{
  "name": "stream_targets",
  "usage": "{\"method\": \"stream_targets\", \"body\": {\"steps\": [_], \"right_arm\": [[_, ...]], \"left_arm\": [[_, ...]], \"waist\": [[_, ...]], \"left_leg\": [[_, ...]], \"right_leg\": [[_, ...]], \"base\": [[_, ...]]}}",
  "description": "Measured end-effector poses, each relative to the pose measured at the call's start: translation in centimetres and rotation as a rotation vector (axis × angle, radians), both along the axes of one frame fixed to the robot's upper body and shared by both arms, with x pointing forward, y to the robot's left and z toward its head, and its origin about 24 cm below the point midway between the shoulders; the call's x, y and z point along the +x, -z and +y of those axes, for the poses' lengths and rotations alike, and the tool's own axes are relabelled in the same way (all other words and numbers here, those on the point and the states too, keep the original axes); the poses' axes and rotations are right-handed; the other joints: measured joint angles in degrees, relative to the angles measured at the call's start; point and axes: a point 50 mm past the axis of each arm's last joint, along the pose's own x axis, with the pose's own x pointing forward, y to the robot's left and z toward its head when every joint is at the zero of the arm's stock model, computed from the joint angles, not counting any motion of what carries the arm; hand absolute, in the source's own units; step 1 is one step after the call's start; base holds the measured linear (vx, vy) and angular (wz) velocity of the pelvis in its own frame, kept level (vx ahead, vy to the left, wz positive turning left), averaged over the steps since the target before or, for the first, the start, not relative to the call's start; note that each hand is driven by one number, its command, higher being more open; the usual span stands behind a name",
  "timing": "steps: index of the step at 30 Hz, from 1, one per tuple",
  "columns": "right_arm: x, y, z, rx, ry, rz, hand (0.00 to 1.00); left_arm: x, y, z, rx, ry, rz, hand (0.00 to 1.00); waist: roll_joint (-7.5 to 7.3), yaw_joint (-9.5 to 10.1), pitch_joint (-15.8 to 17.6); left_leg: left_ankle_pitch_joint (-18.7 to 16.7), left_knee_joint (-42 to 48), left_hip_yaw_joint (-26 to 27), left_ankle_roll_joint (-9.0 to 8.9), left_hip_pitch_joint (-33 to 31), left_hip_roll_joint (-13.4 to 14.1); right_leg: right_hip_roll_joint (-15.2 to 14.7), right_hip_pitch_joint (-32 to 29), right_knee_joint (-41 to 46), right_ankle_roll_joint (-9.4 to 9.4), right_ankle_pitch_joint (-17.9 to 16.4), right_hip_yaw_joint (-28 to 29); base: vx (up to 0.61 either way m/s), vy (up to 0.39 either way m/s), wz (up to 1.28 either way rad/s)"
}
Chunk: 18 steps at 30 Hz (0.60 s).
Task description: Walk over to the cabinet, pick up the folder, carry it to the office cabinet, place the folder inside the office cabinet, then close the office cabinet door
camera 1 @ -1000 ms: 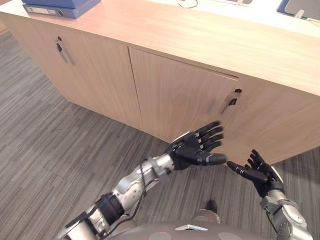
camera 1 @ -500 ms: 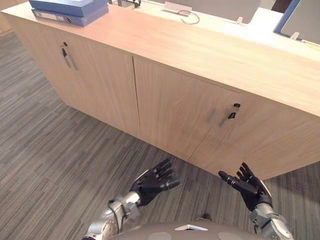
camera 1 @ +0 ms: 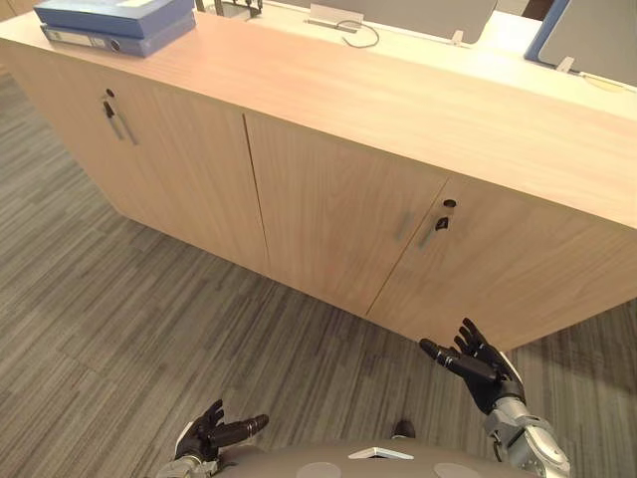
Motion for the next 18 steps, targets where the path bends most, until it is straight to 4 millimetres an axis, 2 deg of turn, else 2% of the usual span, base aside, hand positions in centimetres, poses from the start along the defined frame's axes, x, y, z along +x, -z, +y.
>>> {"method": "stream_targets", "body": {"steps": [1, 2, 3, 4, 5, 6, 9, 10, 12, 13, 14, 15, 16, 17, 18], "right_arm": [[0.4, -0.2, -0.3, -0.016, -0.018, -0.003, 1.00], [1.4, -0.8, -0.8, -0.045, -0.046, -0.018, 1.00], [1.9, -1.1, -1.1, -0.057, -0.054, -0.027, 1.00], [3.0, -1.2, -1.1, -0.059, -0.057, -0.037, 1.00], [3.5, -1.1, -0.9, -0.053, -0.066, -0.036, 1.00], [3.5, -1.1, -0.8, -0.052, -0.070, -0.034, 1.00], [4.4, -1.3, -0.2, -0.051, -0.088, -0.050, 1.00], [4.7, -1.5, -0.2, -0.053, -0.079, -0.060, 1.00], [5.1, -1.6, -0.3, -0.052, -0.028, -0.071, 1.00], [5.2, -1.5, -0.1, -0.046, -0.013, -0.074, 1.00], [5.3, -1.4, 0.3, -0.036, 0.004, -0.075, 1.00], [5.6, -1.2, 0.9, -0.025, 0.011, -0.076, 1.00], [6.1, -1.3, 1.3, -0.020, 0.007, -0.084, 1.00], [6.3, -1.3, 1.9, -0.019, -0.008, -0.081, 1.00], [5.7, -0.7, 2.3, -0.019, -0.013, -0.050, 1.00]], "left_arm": [[0.0, 0.1, -0.4, -0.007, -0.005, 0.000, 1.00], [-0.1, 0.3, -1.2, -0.029, -0.009, 0.000, 1.00], [0.1, 0.3, -1.5, -0.035, -0.007, -0.008, 1.00], [0.6, 0.1, -1.4, -0.033, 0.008, -0.025, 1.00], [1.1, -0.1, -1.5, -0.033, 0.014, -0.043, 1.00], [1.3, -0.2, -1.5, -0.031, 0.014, -0.053, 1.00], [2.2, -0.5, -2.1, -0.041, 0.042, -0.091, 1.00], [2.4, -0.6, -2.3, -0.046, 0.058, -0.098, 1.00], [3.0, -0.6, -2.6, -0.046, 0.096, -0.105, 1.00], [2.9, -0.6, -2.7, -0.047, 0.102, -0.102, 1.00], [2.8, -0.5, -2.9, -0.047, 0.116, -0.089, 1.00], [2.6, -0.3, -3.1, -0.045, 0.142, -0.071, 1.00], [2.6, -0.2, -3.3, -0.044, 0.158, -0.065, 1.00], [2.9, -0.2, -3.5, -0.045, 0.171, -0.071, 1.00], [3.0, -0.1, -3.6, -0.036, 0.178, -0.060, 1.00]], "waist": [[0.33, 0.18, 0.43], [1.34, 0.83, 0.76], [1.75, 1.11, 1.09], [1.37, 1.57, 1.98], [0.78, 1.50, 2.57], [0.70, 1.51, 2.62], [2.20, 2.05, 3.31], [2.69, 2.38, 3.36], [2.93, 2.43, 3.88], [2.96, 2.49, 4.02], [3.84, 2.43, 4.06], [4.65, 2.65, 4.55], [5.18, 2.85, 4.90], [6.46, 2.94, 7.44], [6.28, 2.96, 9.02]], "left_leg": [[-1.30, 0.50, -4.85, -0.03, -0.28, -0.76], [-4.15, 1.04, -11.08, 0.02, -0.85, -2.07], [-5.87, 1.06, -13.29, -0.10, -0.79, -2.67], [-7.74, 2.08, -14.39, -0.26, -1.04, -4.43], [-8.71, 3.86, -14.40, -0.18, -1.79, -6.14], [-9.48, 5.26, -14.43, -0.24, -2.33, -6.51], [-14.75, 14.15, -15.71, 0.06, -5.55, -7.37], [-16.26, 16.66, -15.81, 0.80, -6.30, -8.04], [-19.99, 22.56, -14.00, 3.46, -7.23, -10.66], [-20.86, 23.72, -12.95, 4.19, -7.44, -11.06], [-22.48, 25.69, -10.53, 6.01, -7.34, -11.33], [-22.87, 25.76, -6.85, 7.68, -6.48, -11.41], [-22.62, 25.21, -4.71, 8.64, -6.02, -11.43], [-21.98, 23.85, -0.87, 10.42, -3.36, -11.31], [-21.01, 21.07, 2.82, 12.07, -0.38, -11.56]], "right_leg": [[0.05, -0.72, 0.13, -0.06, 0.07, 0.84], [0.01, -1.78, 0.17, -0.04, 0.60, 2.19], [-0.05, -2.42, 0.19, 0.09, 1.05, 3.13], [-1.29, -3.31, 0.14, 0.31, 2.09, 4.88], [-2.79, -3.15, 0.13, 0.45, 2.81, 5.07], [-3.16, -3.15, 0.14, 0.42, 2.98, 5.08], [-3.65, -3.37, 1.39, 0.42, 3.02, 5.96], [-4.13, -4.04, 2.04, 0.29, 2.96, 6.94], [-6.78, -6.07, 5.02, 0.14, 3.49, 10.09], [-7.31, -6.99, 5.90, -0.66, 4.23, 11.08], [-7.64, -9.47, 7.16, -4.12, 7.66, 12.31], [-7.50, -12.41, 6.57, -11.48, 14.56, 12.27], [-7.16, -13.85, 5.73, -15.92, 18.83, 11.74], [-6.44, -16.29, 10.86, -18.68, 17.66, 8.76], [-6.20, -18.18, 20.07, -16.49, 9.12, 3.93]], "base": [[-0.07, -0.152, -0.37], [-0.06, -0.129, -0.45], [-0.09, 0.031, -0.51], [-0.10, 0.131, -0.27], [-0.10, 0.160, -0.14], [-0.08, 0.141, 0.04], [-0.04, 0.162, -0.07], [-0.03, 0.201, -0.26], [-0.06, 0.266, -0.38], [-0.10, 0.285, -0.66], [-0.14, 0.285, -1.07], [-0.17, 0.287, -1.26], [-0.14, 0.205, -1.43], [-0.01, 0.002, -1.37], [0.11, -0.126, -1.20]]}}
